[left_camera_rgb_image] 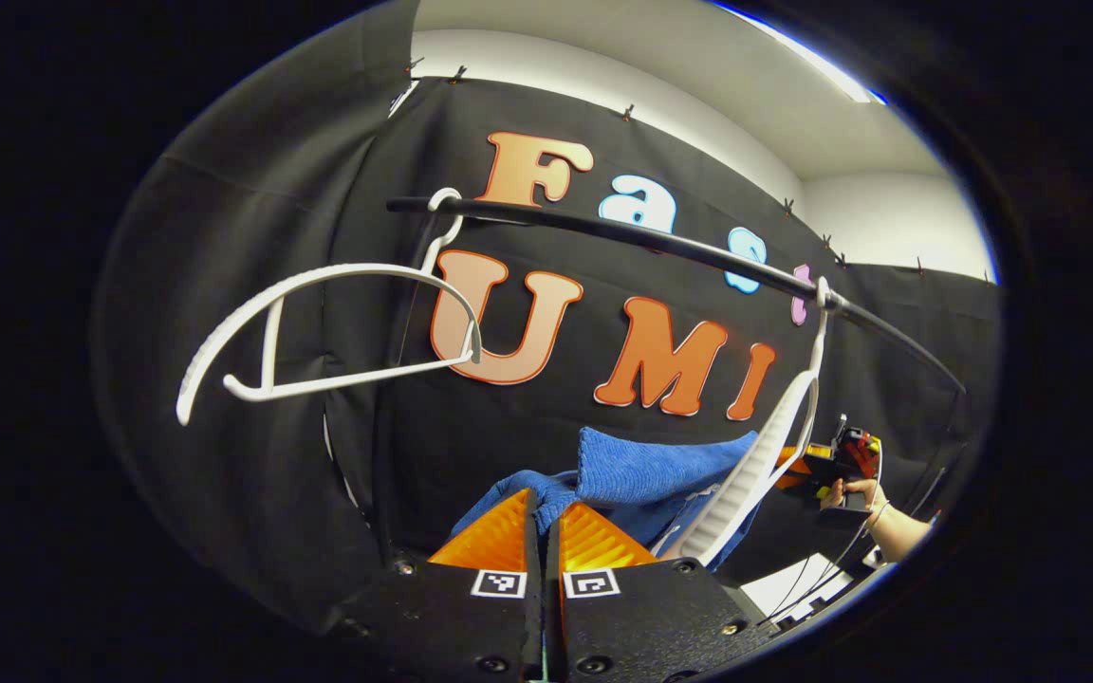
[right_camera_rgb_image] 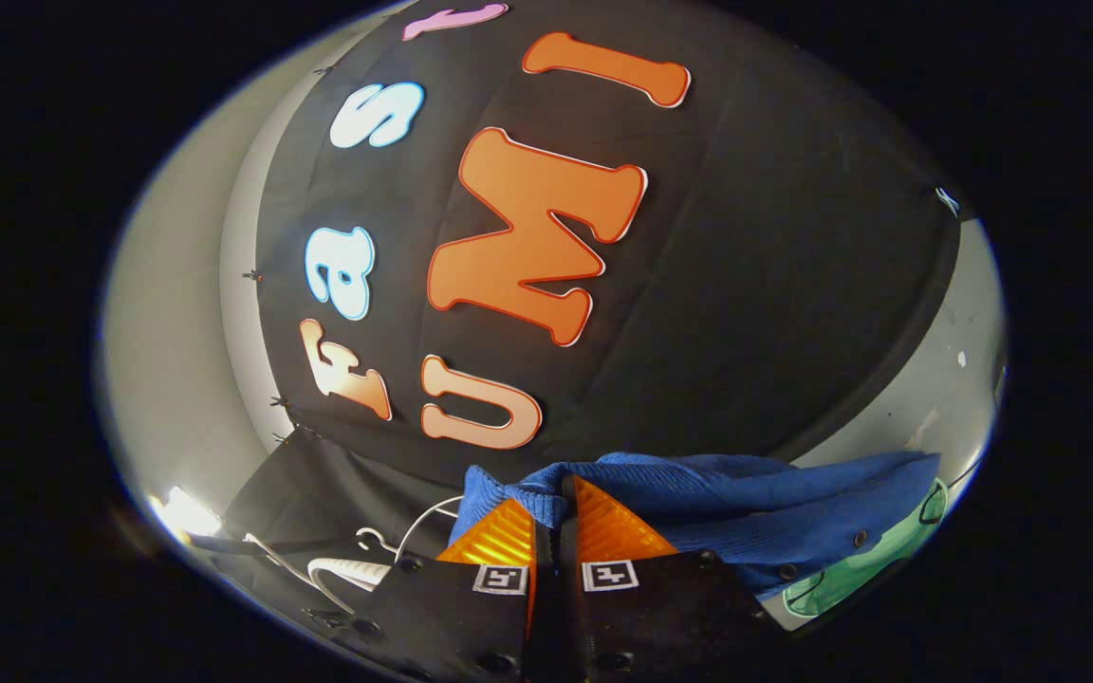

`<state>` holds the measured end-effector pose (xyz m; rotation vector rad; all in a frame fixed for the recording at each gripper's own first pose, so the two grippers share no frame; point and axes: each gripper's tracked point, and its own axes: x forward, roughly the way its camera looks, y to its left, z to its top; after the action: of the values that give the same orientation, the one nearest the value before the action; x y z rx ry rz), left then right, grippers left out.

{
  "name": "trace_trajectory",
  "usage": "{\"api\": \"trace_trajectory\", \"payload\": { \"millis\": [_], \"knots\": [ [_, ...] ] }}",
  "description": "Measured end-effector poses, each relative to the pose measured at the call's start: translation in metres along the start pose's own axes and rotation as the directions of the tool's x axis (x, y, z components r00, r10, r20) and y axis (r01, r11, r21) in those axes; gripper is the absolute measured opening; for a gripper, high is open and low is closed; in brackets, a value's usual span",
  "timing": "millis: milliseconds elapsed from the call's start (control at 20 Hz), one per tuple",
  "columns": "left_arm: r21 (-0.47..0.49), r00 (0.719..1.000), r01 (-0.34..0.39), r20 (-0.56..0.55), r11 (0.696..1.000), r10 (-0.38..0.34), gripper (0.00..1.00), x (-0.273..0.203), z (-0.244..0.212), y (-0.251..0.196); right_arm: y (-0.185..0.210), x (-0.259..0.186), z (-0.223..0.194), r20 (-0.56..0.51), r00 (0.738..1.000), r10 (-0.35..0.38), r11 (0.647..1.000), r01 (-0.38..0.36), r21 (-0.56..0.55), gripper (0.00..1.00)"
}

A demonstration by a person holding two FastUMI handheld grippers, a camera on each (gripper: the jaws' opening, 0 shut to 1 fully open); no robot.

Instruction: Grasp the clothes on the hanger with both hands and then place them into the laundry hamper below.

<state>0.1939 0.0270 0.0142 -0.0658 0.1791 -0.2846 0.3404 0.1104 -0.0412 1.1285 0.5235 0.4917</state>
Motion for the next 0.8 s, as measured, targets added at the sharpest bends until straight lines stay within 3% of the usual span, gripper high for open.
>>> {"api": "trace_trajectory", "payload": {
  "millis": [350,800],
  "knots": [
    [-0.005,0.999,-0.028,-0.042,1.000,0.027,0.01,-0.009,-0.024,0.003,-0.058,-0.032,-0.032,-0.017,0.998,-0.063,0.998,0.063,-0.024,0.08],
    [-0.003,0.985,-0.058,-0.165,0.998,0.056,0.01,-0.014,-0.107,-0.007,-0.098,-0.069,-0.070,-0.045,0.984,-0.174,0.979,0.168,-0.118,0.07]
  ]
}}
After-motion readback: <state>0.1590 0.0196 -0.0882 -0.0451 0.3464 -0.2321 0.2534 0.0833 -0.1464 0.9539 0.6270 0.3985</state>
